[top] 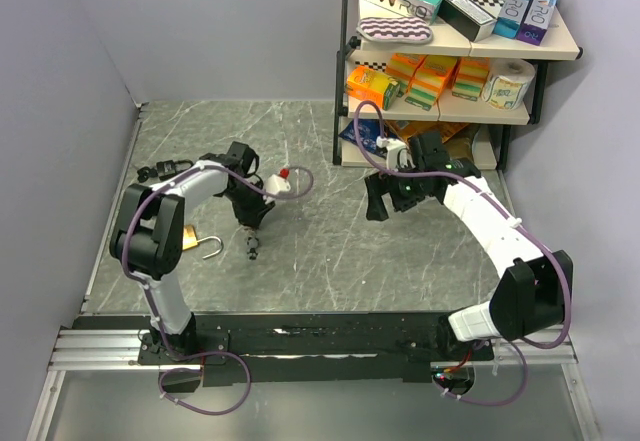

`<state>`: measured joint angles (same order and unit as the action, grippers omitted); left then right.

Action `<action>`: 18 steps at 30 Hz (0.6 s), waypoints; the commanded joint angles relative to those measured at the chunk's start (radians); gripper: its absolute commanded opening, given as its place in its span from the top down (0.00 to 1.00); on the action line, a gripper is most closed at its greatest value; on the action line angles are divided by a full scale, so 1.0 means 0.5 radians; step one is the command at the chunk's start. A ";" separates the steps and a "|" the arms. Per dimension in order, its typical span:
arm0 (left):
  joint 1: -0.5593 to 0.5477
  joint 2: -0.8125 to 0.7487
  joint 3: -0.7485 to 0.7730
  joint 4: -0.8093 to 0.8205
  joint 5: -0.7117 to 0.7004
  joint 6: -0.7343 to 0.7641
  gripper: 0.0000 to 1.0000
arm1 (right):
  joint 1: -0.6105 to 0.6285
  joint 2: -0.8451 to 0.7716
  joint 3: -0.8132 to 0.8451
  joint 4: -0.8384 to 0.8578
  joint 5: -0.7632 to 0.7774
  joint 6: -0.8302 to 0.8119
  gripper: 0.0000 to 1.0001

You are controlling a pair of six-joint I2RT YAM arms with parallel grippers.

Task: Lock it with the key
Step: Pick up the lock from the center of the board.

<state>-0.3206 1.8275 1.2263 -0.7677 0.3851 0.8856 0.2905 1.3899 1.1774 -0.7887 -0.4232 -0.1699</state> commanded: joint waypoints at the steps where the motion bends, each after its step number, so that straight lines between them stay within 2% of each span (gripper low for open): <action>1: -0.009 -0.169 0.137 0.112 0.113 -0.663 0.99 | 0.011 0.006 0.035 0.218 -0.108 0.235 0.00; 7: -0.006 -0.234 0.204 0.277 -0.052 -1.555 0.99 | 0.011 0.101 0.060 0.482 -0.270 0.533 0.00; 11: -0.006 -0.311 0.232 0.284 -0.184 -2.187 0.99 | 0.023 0.070 -0.054 0.895 -0.408 0.760 0.00; 13: -0.006 -0.360 0.247 0.275 -0.239 -2.338 0.99 | 0.066 0.064 -0.072 1.009 -0.445 0.864 0.00; 14: -0.006 -0.381 0.241 0.281 -0.279 -2.518 0.99 | 0.094 0.073 -0.057 1.058 -0.451 0.883 0.00; 18: -0.009 -0.464 0.260 0.284 -0.301 -2.795 0.99 | 0.259 0.226 0.093 1.077 -0.430 0.910 0.00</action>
<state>-0.3206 1.6741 1.3041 -0.6521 0.2737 -0.2424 0.3504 1.4399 1.1530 -0.3679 -0.5976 0.2127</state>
